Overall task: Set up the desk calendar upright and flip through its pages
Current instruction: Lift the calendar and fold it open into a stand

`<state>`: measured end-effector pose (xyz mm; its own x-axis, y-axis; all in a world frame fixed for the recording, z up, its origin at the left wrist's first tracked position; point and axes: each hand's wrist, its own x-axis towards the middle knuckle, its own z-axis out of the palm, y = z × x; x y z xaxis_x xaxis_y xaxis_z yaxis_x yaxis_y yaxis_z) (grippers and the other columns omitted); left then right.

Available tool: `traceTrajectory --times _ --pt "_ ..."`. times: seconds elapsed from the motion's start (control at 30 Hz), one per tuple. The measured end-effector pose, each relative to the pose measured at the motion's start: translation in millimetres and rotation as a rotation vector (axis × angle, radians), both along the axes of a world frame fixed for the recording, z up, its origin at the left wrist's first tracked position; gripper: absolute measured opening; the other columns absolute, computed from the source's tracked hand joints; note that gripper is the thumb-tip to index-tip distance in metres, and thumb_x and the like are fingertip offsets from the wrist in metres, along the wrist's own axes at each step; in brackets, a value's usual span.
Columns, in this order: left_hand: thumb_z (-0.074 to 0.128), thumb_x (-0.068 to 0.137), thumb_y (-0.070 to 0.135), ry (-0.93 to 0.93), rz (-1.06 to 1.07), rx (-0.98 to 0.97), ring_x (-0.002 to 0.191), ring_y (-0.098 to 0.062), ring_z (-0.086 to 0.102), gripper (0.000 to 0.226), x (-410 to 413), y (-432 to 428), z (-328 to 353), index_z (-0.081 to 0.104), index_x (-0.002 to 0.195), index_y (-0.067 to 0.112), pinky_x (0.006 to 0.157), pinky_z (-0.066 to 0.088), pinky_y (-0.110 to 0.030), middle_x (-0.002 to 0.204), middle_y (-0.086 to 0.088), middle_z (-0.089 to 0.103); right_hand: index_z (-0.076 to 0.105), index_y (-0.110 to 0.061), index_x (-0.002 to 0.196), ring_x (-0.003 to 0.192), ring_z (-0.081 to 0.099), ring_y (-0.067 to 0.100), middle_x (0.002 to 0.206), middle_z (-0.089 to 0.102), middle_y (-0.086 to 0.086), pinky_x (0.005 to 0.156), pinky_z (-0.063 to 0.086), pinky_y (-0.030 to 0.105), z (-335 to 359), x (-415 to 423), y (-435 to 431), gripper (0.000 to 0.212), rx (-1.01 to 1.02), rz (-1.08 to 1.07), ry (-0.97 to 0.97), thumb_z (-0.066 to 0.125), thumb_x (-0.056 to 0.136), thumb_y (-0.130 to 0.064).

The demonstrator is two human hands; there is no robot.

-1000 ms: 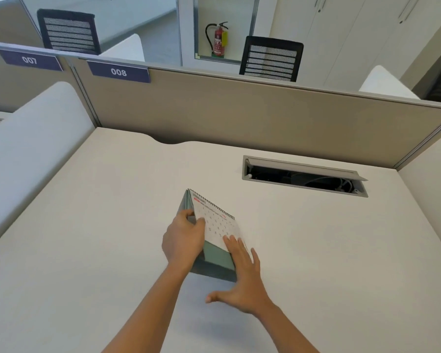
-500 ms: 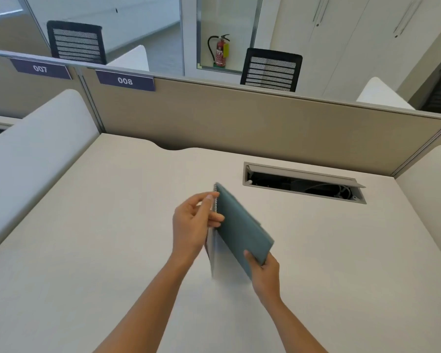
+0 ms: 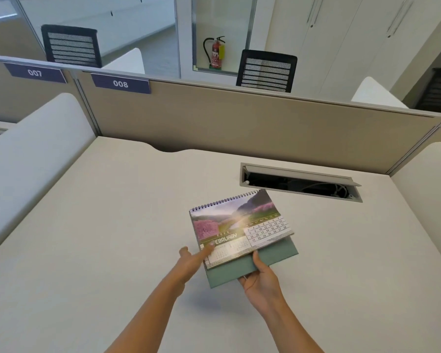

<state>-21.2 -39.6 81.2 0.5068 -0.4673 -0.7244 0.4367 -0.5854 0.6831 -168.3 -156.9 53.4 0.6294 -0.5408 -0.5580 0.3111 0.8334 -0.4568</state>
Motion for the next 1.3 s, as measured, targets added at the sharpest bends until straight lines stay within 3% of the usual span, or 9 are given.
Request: traceTrajectory --times 0.17,0.3,0.4,0.5,0.7,0.83,0.97,1.17,1.3 --pt "0.061 0.092 0.026 -0.027 0.145 -0.278 0.091 -0.021 0.071 0.029 -6.5 -4.5 -8.0 0.061 0.119 0.016 0.072 0.055 -0.030 0.106 -0.006 0.075 0.062 -0.019 0.124 0.103 0.070 0.030 0.120 0.069 0.016 0.076 0.059 0.047 -9.4 -5.3 -4.1 0.039 -0.068 0.116 0.017 0.055 0.090 -0.037" --pt "0.060 0.093 0.022 -0.049 0.160 -0.297 0.086 -0.018 0.073 0.023 -1.8 -5.1 -8.2 0.059 0.116 0.021 0.063 0.057 -0.026 0.100 -0.003 0.075 0.062 -0.022 0.118 0.102 0.063 0.031 0.112 0.067 0.014 0.078 0.054 0.046 -14.6 -13.5 -27.0 0.050 -0.096 -0.077 0.170 0.044 0.091 -0.060" --pt "0.060 0.093 0.019 -0.072 0.129 -0.231 0.082 -0.016 0.071 0.025 5.9 -0.1 -15.4 0.057 0.117 0.020 0.059 0.056 -0.024 0.099 -0.003 0.073 0.059 -0.017 0.114 0.095 0.061 0.026 0.112 0.062 0.012 0.074 0.051 0.040 -18.7 -25.3 -48.7 0.038 -0.055 -0.168 0.286 0.048 0.095 -0.049" --pt "0.060 0.093 0.017 -0.064 0.113 -0.139 0.079 -0.015 0.068 0.027 12.5 5.1 -27.0 0.056 0.120 0.015 0.056 0.053 -0.025 0.099 -0.007 0.071 0.063 -0.014 0.112 0.091 0.063 0.024 0.105 0.068 0.010 0.071 0.052 0.037 -30.9 -32.4 -51.2 0.023 -0.124 0.014 0.446 0.055 0.096 -0.028" --pt "0.063 0.091 0.020 -0.218 0.051 0.102 0.106 -0.029 0.061 0.051 21.2 8.0 -53.6 0.043 0.137 0.014 0.081 0.053 -0.037 0.128 -0.016 0.061 0.064 -0.015 0.114 0.102 0.058 0.021 0.115 0.065 0.005 0.081 0.053 0.038 -45.4 -33.2 -38.7 0.022 -0.534 0.226 0.833 0.060 0.093 -0.019" --pt "0.056 0.091 0.041 -0.420 -0.096 0.351 0.135 -0.037 0.031 0.065 21.7 14.4 -63.2 0.032 0.147 0.020 0.108 0.032 -0.043 0.147 -0.018 0.031 0.063 -0.015 0.115 0.102 0.057 0.022 0.109 0.064 0.002 0.090 0.045 0.035 -47.1 -29.5 -38.7 0.026 -0.744 0.269 0.983 0.062 0.089 -0.021" --pt "0.058 0.091 0.035 -0.321 -0.055 0.236 0.130 -0.034 0.044 0.066 12.5 19.8 -66.4 0.032 0.146 0.011 0.108 0.038 -0.043 0.146 -0.017 0.036 0.064 -0.015 0.110 0.100 0.057 0.019 0.106 0.064 0.002 0.086 0.043 0.031 -47.0 -26.4 -43.9 0.021 -0.763 0.283 0.955 0.061 0.091 -0.022" --pt "0.066 0.085 0.022 -0.260 0.128 0.115 0.100 -0.025 0.062 0.043 -0.6 18.9 -68.3 0.053 0.124 0.007 0.084 0.050 -0.033 0.118 -0.008 0.056 0.070 -0.017 0.094 0.089 0.061 0.020 0.094 0.069 0.000 0.075 0.043 0.030 -46.6 -23.2 -54.3 0.010 -0.824 0.325 1.040 0.066 0.087 -0.024" --pt "0.063 0.085 0.018 -0.237 0.174 0.120 0.059 -0.018 0.046 0.012 0.0 22.9 -72.6 0.061 0.075 0.012 0.059 0.033 -0.027 0.060 0.004 0.053 0.072 -0.016 0.078 0.085 0.067 0.025 0.082 0.073 0.000 0.071 0.050 0.034 -45.4 -23.0 -65.4 0.015 -0.871 0.394 1.087 0.074 0.080 -0.031"
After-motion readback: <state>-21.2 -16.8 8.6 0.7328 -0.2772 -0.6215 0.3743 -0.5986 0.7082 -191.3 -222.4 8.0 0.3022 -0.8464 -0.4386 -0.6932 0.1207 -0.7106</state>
